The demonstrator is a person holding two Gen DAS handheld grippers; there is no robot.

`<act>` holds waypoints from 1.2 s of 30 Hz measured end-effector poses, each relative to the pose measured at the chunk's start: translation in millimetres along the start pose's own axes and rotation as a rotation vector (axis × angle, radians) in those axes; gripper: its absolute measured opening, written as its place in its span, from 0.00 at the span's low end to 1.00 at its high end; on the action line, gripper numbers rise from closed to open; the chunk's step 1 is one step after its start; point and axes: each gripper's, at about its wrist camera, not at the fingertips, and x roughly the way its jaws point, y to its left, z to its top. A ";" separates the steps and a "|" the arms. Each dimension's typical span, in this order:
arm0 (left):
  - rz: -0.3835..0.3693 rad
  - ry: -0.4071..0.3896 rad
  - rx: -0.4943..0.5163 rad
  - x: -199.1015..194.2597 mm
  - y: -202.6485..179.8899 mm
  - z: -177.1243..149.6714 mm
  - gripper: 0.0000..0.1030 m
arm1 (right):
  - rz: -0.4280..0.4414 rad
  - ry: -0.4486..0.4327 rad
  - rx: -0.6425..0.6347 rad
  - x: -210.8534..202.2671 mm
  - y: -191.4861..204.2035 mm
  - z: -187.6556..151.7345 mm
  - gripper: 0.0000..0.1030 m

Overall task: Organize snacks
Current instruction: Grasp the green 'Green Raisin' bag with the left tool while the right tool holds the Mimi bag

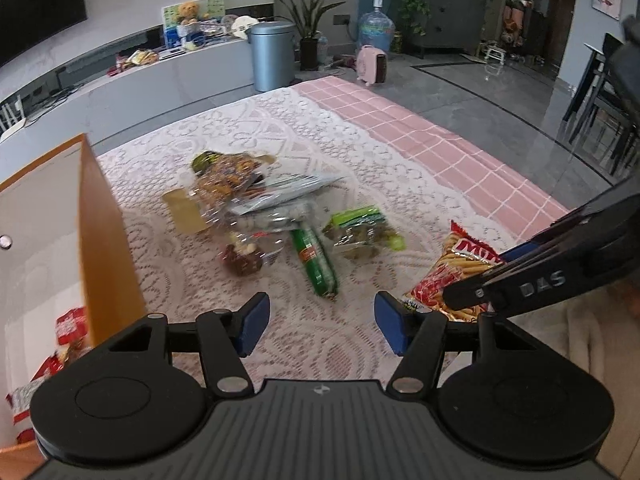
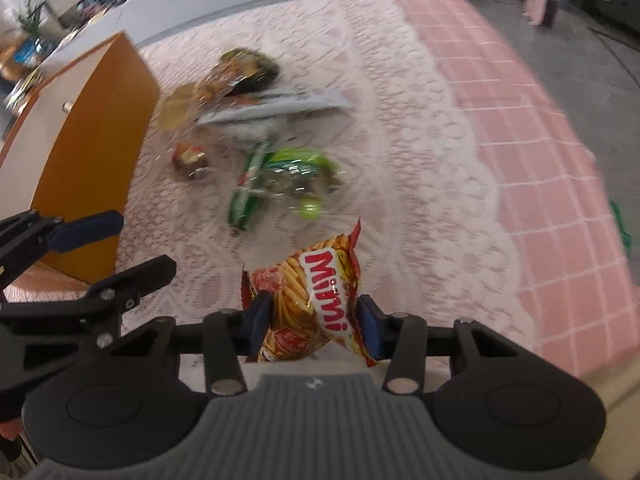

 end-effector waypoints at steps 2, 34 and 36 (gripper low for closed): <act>-0.015 -0.005 0.001 4.6 -4.6 5.0 0.69 | 0.006 -0.031 0.046 -8.1 -10.0 -2.2 0.43; -0.056 0.158 -0.088 109.8 -26.8 54.2 0.62 | -0.070 -0.248 0.443 -0.1 -68.8 7.8 0.43; -0.047 0.170 -0.058 110.9 -32.3 52.8 0.60 | -0.069 -0.248 0.439 0.5 -68.3 7.8 0.43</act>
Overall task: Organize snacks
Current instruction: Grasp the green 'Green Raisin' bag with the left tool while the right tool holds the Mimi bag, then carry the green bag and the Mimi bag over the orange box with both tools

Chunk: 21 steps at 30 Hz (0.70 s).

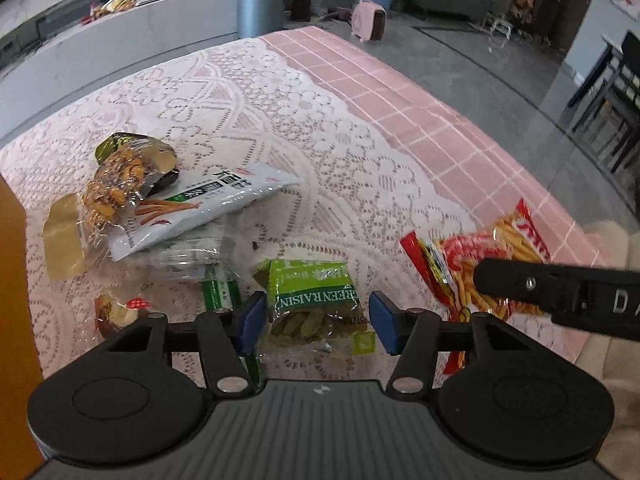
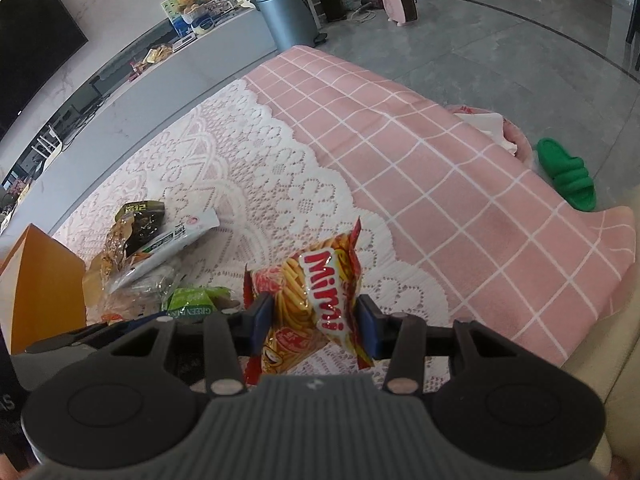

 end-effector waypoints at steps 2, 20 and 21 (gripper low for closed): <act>0.006 0.043 0.012 7.3 -3.1 -1.4 0.52 | 0.003 0.001 -0.006 0.0 0.6 -0.3 0.43; 0.014 -0.077 0.007 -45.7 -9.4 -9.0 0.41 | 0.029 -0.029 -0.023 -6.9 -0.5 -3.9 0.43; 0.013 -0.085 0.007 -50.1 -9.6 -8.3 0.41 | 0.033 -0.031 -0.024 -7.8 -0.5 -4.3 0.43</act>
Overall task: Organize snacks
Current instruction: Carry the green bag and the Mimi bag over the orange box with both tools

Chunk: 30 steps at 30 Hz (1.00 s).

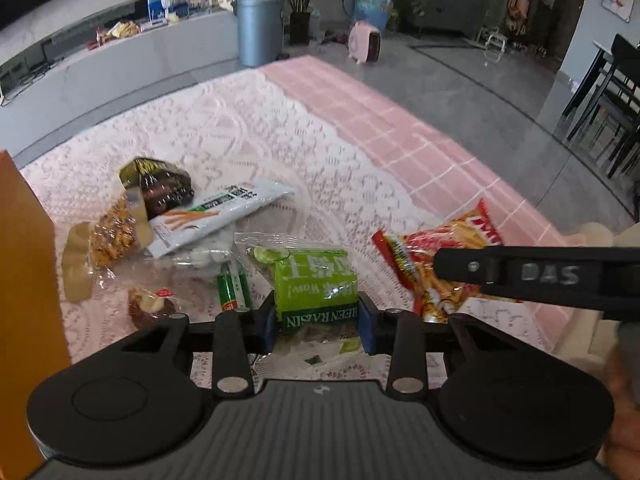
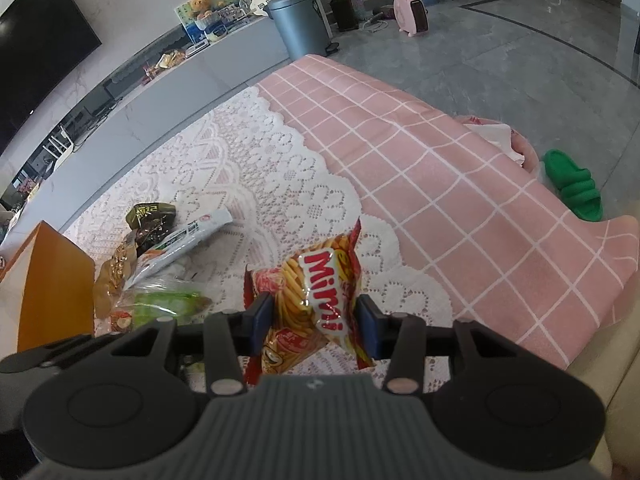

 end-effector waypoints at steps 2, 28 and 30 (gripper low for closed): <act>0.003 -0.022 0.001 -12.6 -0.3 -0.4 0.41 | 0.005 -0.009 -0.006 -2.0 0.5 -0.7 0.42; 0.166 -0.196 -0.132 -160.7 93.6 -24.1 0.41 | 0.283 -0.214 -0.244 -103.8 110.2 -34.1 0.41; 0.184 -0.201 -0.141 -168.9 106.6 -26.2 0.41 | 0.327 -0.228 -0.277 -110.8 125.4 -37.6 0.41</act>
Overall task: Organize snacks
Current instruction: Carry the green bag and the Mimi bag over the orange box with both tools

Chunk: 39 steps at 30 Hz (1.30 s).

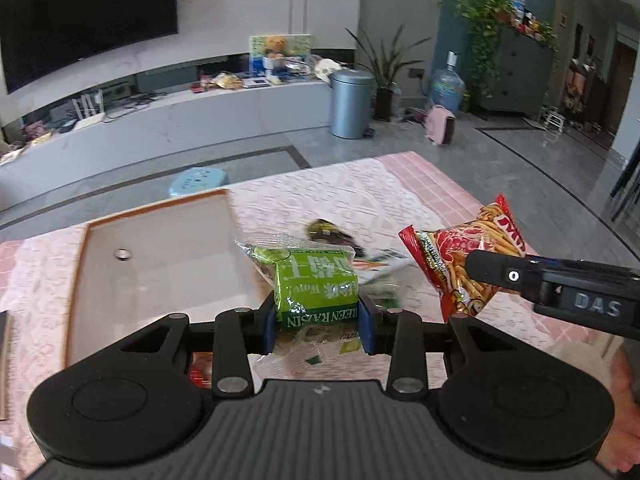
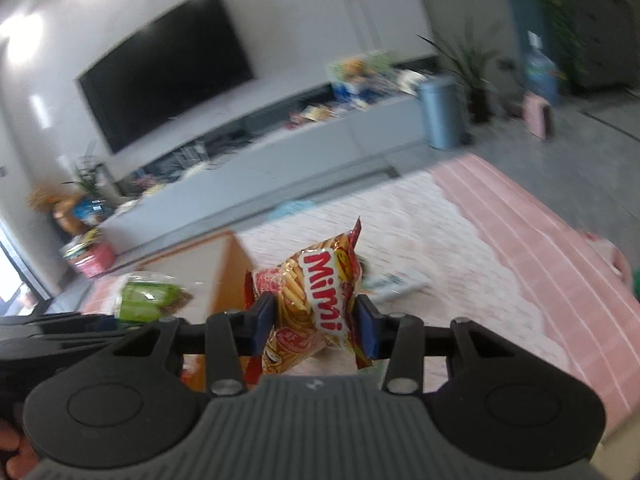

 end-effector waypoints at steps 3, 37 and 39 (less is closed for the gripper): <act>0.037 0.001 -0.014 -5.1 23.0 -0.2 0.41 | 0.068 0.004 -0.047 5.7 26.1 0.6 0.41; 0.090 0.344 -0.173 58.3 165.5 -49.2 0.42 | 0.248 0.379 -0.582 164.0 187.7 -40.0 0.41; 0.086 0.346 -0.164 59.6 164.8 -46.8 0.42 | 0.234 0.404 -0.591 168.1 188.8 -41.2 0.41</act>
